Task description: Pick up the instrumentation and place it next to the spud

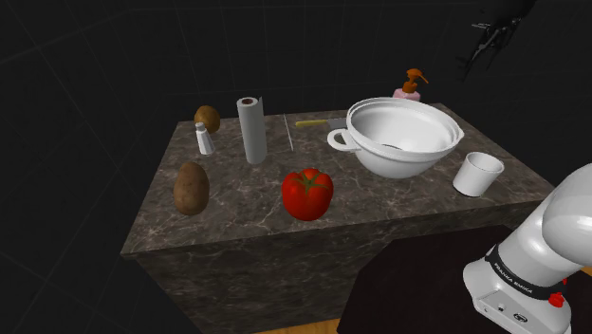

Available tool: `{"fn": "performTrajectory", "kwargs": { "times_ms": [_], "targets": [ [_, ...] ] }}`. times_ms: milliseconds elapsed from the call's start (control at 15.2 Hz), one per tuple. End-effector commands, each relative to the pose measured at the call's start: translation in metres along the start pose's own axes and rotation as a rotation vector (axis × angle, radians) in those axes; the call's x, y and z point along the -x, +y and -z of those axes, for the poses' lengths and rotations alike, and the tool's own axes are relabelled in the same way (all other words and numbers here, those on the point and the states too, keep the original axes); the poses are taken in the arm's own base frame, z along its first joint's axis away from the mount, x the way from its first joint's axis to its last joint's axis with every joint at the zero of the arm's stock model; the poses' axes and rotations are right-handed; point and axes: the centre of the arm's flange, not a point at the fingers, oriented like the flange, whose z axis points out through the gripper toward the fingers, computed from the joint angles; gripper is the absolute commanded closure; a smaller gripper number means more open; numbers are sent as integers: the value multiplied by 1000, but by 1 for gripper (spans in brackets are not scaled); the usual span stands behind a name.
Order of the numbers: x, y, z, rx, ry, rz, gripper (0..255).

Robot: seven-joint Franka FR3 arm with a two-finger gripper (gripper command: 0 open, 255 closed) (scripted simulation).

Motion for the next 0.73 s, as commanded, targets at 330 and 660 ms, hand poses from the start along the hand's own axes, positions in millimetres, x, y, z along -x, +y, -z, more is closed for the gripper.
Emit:
{"fn": "performTrajectory", "kwargs": {
  "times_ms": [330,660],
  "targets": [
    [-50,26,-37,-12,-8,153,0],
    [-103,44,-76,-24,-16,307,0]
  ]
}}
